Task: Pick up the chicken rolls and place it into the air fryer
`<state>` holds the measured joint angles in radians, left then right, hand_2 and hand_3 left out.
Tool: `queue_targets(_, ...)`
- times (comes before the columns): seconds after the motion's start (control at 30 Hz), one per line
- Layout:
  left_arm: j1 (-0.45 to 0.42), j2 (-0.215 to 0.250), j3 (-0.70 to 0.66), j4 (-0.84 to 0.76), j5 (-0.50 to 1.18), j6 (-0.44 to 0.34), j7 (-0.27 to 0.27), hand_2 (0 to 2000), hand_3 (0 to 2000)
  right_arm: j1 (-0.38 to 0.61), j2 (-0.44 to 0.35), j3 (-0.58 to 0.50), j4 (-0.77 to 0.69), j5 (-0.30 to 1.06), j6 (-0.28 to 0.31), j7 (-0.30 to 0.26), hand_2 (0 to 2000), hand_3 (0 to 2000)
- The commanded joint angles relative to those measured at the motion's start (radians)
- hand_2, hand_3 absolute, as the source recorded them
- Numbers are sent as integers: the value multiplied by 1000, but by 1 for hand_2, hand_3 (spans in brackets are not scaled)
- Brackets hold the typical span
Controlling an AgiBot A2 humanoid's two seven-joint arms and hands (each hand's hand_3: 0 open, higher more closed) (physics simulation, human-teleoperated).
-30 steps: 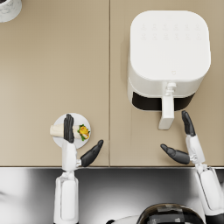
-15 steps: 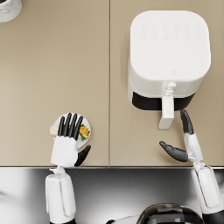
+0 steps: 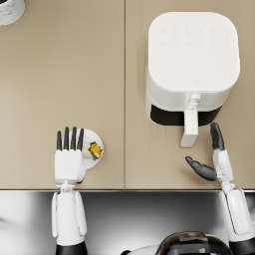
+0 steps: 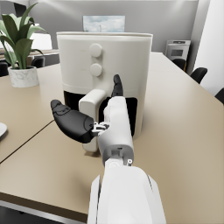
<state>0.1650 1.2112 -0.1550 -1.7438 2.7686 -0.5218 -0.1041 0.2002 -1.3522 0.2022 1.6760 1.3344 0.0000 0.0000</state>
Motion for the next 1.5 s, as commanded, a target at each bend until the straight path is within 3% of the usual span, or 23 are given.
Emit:
queue_targets(0.03,44,-1,22,78,4,-1,0,0,0,14,-8,-3,-14,0,0,0,0,0)
queue_targets(0.27,79,8,53,223,14,2,-14,0,0,25,-25,-10,-37,0,0,0,0,0)
queue_targets(0.5,91,12,84,296,15,66,-24,0,0,35,-42,-10,-79,0,0,0,0,0)
queue_targets(0.53,84,12,72,262,15,76,-26,1361,327,37,-44,-2,-92,0,0,0,0,0)
queue_targets(0.57,99,13,75,296,15,67,-25,2000,653,39,-47,4,-120,0,0,0,0,0)
queue_targets(0.7,109,17,78,224,16,97,-27,2000,1960,60,-62,23,-243,0,0,0,0,0)
queue_targets(0.87,131,18,76,73,16,133,-17,2000,2000,98,-83,36,-363,0,0,0,0,0)
queue_targets(0.97,151,17,87,1,15,333,52,2000,2000,131,-100,47,-429,0,0,0,0,0)
queue_targets(1.07,165,17,95,-55,15,432,86,2000,2000,165,-118,70,-475,0,0,0,0,0)
queue_targets(1.23,167,27,110,-75,15,483,102,2000,2000,203,-142,117,-525,0,-4,0,0,0)
queue_targets(1.37,168,31,111,-76,15,491,105,2000,2000,222,-160,114,-519,1,-39,6,0,0)
queue_targets(1.4,164,32,113,-82,14,491,105,2000,2000,225,-162,112,-522,2,-32,6,1361,327)
queue_targets(1.43,164,33,112,-82,15,492,105,2000,2000,230,-164,107,-513,2,-46,4,2000,653)
queue_targets(1.5,149,34,109,-88,15,493,106,2000,2000,234,-163,120,-502,3,-76,2,2000,1307)
